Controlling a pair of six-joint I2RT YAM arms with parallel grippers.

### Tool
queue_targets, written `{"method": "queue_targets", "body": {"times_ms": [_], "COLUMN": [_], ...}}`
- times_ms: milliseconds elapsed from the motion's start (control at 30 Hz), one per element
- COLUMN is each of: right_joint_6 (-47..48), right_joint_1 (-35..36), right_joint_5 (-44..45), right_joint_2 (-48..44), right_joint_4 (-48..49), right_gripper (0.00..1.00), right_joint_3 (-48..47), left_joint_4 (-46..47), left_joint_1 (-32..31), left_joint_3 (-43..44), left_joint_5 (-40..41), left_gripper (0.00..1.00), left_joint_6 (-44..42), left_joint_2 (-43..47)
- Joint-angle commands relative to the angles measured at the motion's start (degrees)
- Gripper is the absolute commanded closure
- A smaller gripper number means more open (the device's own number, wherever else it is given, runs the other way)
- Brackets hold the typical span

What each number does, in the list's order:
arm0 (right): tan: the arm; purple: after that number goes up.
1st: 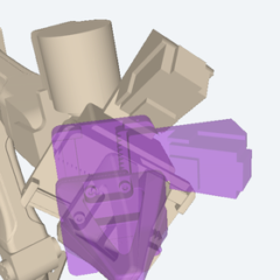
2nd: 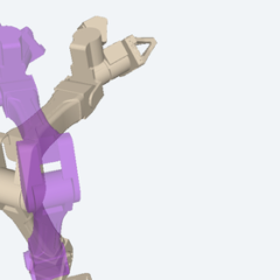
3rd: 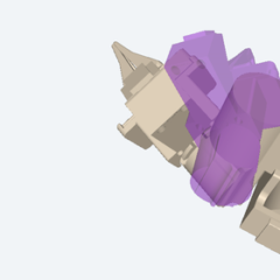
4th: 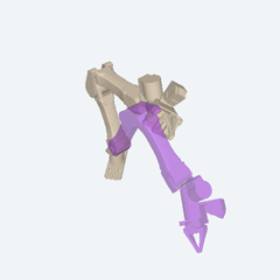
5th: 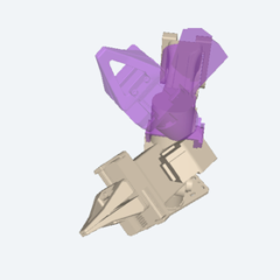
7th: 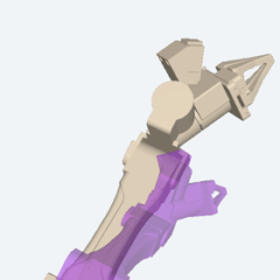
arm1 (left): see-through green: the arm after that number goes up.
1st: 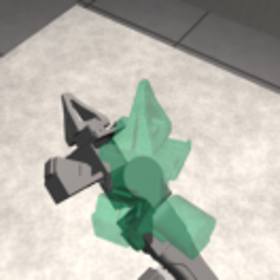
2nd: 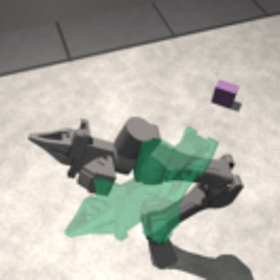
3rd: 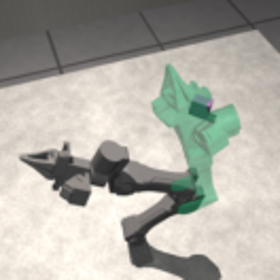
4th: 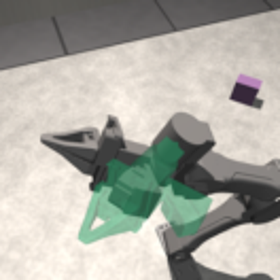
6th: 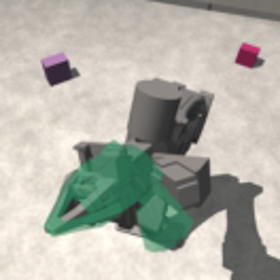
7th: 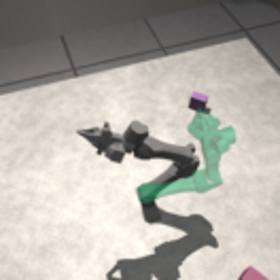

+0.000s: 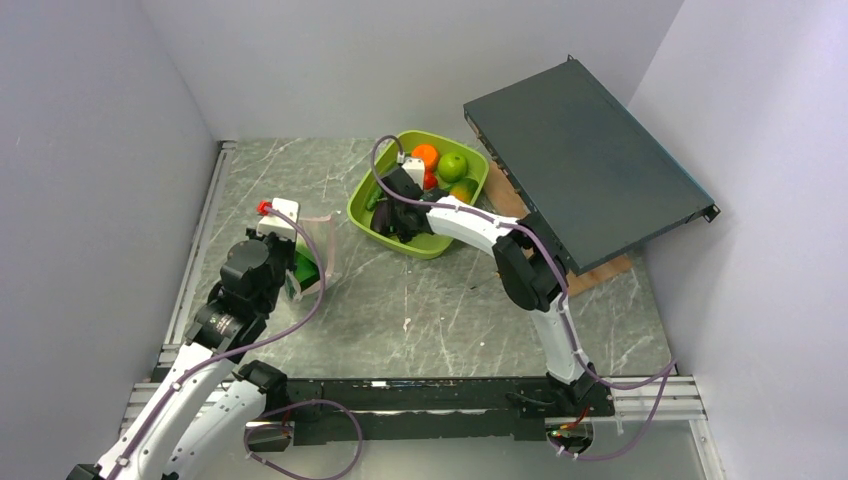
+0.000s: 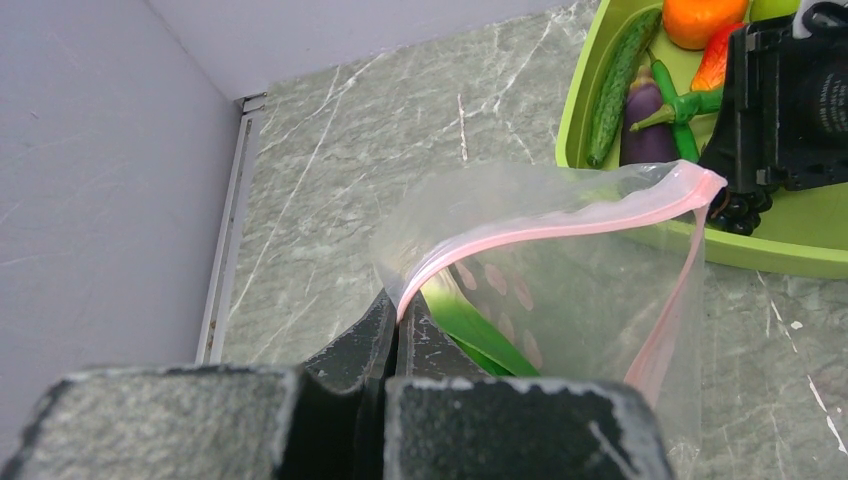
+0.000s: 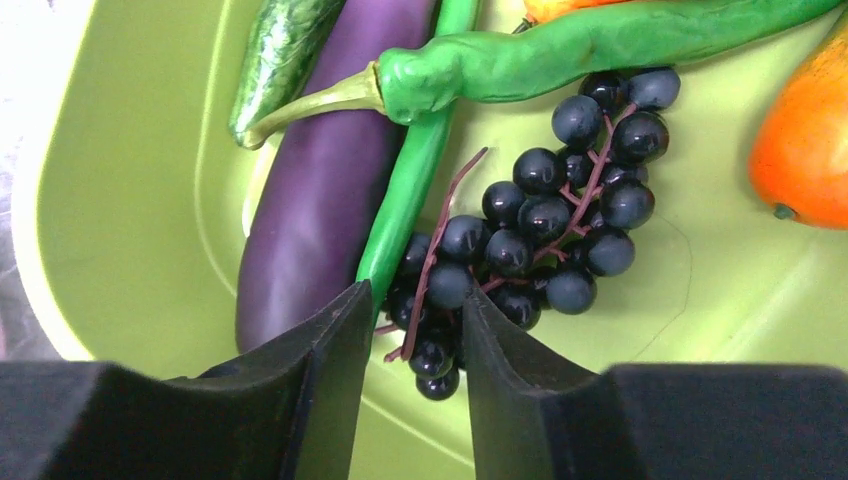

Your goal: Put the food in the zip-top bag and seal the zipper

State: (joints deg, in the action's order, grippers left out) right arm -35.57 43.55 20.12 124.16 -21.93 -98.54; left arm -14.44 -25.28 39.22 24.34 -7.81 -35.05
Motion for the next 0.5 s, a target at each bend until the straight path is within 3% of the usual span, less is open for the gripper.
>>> {"method": "queue_targets", "body": {"times_ms": [0, 133, 267, 467], "right_joint_6": [0.49, 2.61, 4.17, 4.48], "right_joint_1": [0.63, 0.96, 1.33, 1.08], "right_joint_5": [2.83, 5.77, 6.87, 3.34], "right_joint_2": [1.90, 3.44, 3.01, 6.58], "right_joint_4": [1.31, -0.88, 1.10, -0.29], "right_gripper": [0.61, 0.63, 0.72, 0.69], "right_joint_3": [-3.90, -8.30, -8.01, -13.20], "left_joint_4": [2.10, 2.23, 2.01, 2.60], "left_joint_1": [0.16, 0.14, 0.21, 0.14], "left_joint_3": [1.52, 1.35, 1.68, 1.38], "left_joint_5": [0.16, 0.47, -0.15, -0.18], "left_gripper": [1.00, 1.00, 1.00, 1.00], "left_joint_6": [0.34, 0.34, 0.41, 0.30], "left_joint_2": [0.35, 0.43, 0.19, 0.21]}}
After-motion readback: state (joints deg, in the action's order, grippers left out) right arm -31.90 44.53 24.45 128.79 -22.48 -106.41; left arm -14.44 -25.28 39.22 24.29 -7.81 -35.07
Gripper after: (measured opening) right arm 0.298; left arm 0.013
